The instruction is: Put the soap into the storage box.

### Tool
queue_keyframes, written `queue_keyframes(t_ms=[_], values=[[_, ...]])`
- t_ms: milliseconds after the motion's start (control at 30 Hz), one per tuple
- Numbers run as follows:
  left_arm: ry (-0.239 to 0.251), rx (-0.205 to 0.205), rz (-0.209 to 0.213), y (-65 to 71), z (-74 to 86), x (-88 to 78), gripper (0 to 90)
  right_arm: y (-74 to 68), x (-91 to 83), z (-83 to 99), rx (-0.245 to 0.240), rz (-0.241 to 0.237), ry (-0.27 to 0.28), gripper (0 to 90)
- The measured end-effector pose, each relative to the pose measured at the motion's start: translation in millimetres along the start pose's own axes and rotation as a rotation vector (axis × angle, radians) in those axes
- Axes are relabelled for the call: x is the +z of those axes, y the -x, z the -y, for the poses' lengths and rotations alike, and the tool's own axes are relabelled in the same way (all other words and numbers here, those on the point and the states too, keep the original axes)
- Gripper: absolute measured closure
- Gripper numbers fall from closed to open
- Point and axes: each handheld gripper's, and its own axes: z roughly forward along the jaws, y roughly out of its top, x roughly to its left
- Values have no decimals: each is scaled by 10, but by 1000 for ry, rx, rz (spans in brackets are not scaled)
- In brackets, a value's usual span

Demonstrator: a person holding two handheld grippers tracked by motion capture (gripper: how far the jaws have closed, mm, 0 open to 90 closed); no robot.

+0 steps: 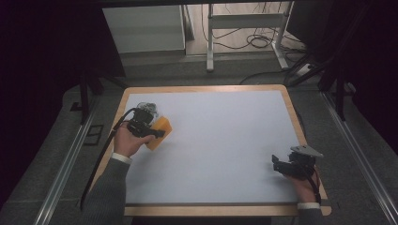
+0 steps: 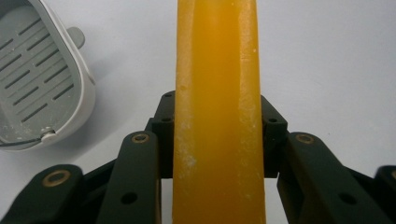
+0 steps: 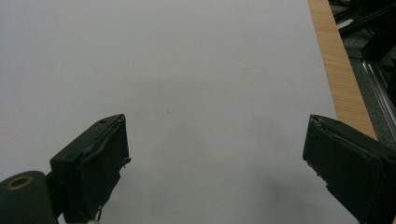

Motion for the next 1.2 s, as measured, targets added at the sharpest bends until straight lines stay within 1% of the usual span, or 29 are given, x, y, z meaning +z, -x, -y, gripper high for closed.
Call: queue_keyframes(t_ms=[33,67,167,200,233,367,467,567,867,1100,1200], values=[[1,-5,-2,-6,-5,2,608,1,0,0,0,0,0,70],[-4,0,-6,-20,-10,-2,608,3,0,0,0,0,1,70],[6,-3,-26,-35,-25,-20,608,5,1,1,-2,2,0,70],[2,3,-28,-48,-34,-24,608,4,1,1,-1,-1,-2,70],[2,-4,-32,-52,-41,-23,608,4,3,1,-2,-1,-2,70],[-3,-14,-29,-93,-69,-21,608,-3,8,2,-2,0,-2,70],[6,-26,-27,-122,-90,-28,608,-1,5,1,-2,-1,-3,70],[7,-31,-34,-154,-116,-41,608,1,8,3,-3,1,-4,70],[22,-30,-37,-163,-229,-103,608,-2,1,0,-2,5,0,70],[25,-46,-45,-217,-278,-107,608,5,4,3,-3,3,-3,70],[34,-54,-48,-238,-300,-114,609,8,8,4,-3,7,0,70]])
